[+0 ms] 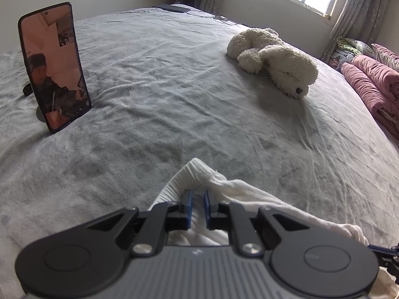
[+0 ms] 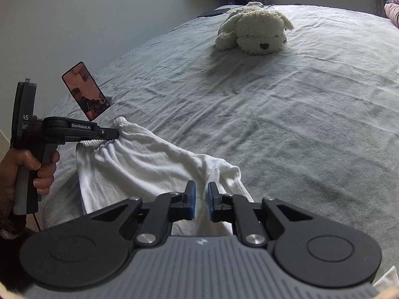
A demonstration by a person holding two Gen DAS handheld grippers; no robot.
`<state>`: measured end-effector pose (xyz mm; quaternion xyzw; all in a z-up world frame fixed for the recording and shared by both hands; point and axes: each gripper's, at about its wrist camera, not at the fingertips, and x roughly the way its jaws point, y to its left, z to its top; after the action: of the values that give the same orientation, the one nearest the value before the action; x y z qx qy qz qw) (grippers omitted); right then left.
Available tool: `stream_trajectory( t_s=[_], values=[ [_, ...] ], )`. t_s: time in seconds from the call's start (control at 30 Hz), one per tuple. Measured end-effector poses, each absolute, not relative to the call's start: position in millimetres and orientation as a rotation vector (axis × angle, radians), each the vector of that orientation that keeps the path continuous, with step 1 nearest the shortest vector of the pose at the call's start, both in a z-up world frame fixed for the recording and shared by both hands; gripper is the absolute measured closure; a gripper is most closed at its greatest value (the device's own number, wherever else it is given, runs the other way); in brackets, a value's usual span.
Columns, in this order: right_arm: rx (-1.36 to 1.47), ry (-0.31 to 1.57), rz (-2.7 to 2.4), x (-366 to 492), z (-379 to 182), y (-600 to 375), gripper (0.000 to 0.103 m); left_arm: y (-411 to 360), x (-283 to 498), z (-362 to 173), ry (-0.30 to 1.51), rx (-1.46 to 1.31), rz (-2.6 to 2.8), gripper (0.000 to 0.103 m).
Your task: Fold clothes
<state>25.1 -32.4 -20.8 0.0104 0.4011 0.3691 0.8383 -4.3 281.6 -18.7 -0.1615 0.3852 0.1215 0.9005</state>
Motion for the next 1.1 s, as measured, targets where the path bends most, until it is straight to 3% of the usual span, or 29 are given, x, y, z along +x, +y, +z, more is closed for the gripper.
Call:
stream_trajectory(
  t_s=[0.07, 0.13, 0.2, 0.23, 0.57, 0.67, 0.73, 0.83, 0.97, 1.1],
  values=[
    [0.015, 0.856, 0.762, 26, -24, -31, 0.082, 282, -5, -18, 0.798, -0.341, 0.248, 0.092],
    [0.051, 0.866, 0.74, 32, -26, -35, 0.081, 282, -6, -17, 0.799, -0.347, 0.244, 0.092],
    [0.111, 0.89, 0.753, 40, -28, -41, 0.065, 283, -6, -17, 0.8, -0.354, 0.24, 0.092],
    [0.131, 0.902, 0.757, 43, -29, -42, 0.061, 283, -7, -16, 0.8, -0.357, 0.238, 0.092],
    [0.556, 1.056, 0.817, 86, -53, -52, 0.059, 291, -4, -17, 0.799, -0.433, 0.197, 0.092],
    [0.64, 1.062, 0.782, 93, -62, -53, 0.067, 292, -4, -18, 0.802, -0.446, 0.199, 0.092],
    [0.646, 1.008, 0.739, 92, -58, -56, 0.095, 293, -4, -19, 0.802, -0.45, 0.204, 0.092],
    [0.63, 0.9, 0.676, 89, -48, -64, 0.097, 294, -4, -20, 0.798, -0.45, 0.207, 0.092],
    [0.555, 0.94, 0.632, 96, -59, -57, 0.098, 294, -2, -21, 0.8, -0.436, 0.213, 0.092],
    [0.545, 0.947, 0.644, 94, -54, -63, 0.091, 299, -7, -15, 0.78, -0.456, 0.202, 0.092]
  ],
)
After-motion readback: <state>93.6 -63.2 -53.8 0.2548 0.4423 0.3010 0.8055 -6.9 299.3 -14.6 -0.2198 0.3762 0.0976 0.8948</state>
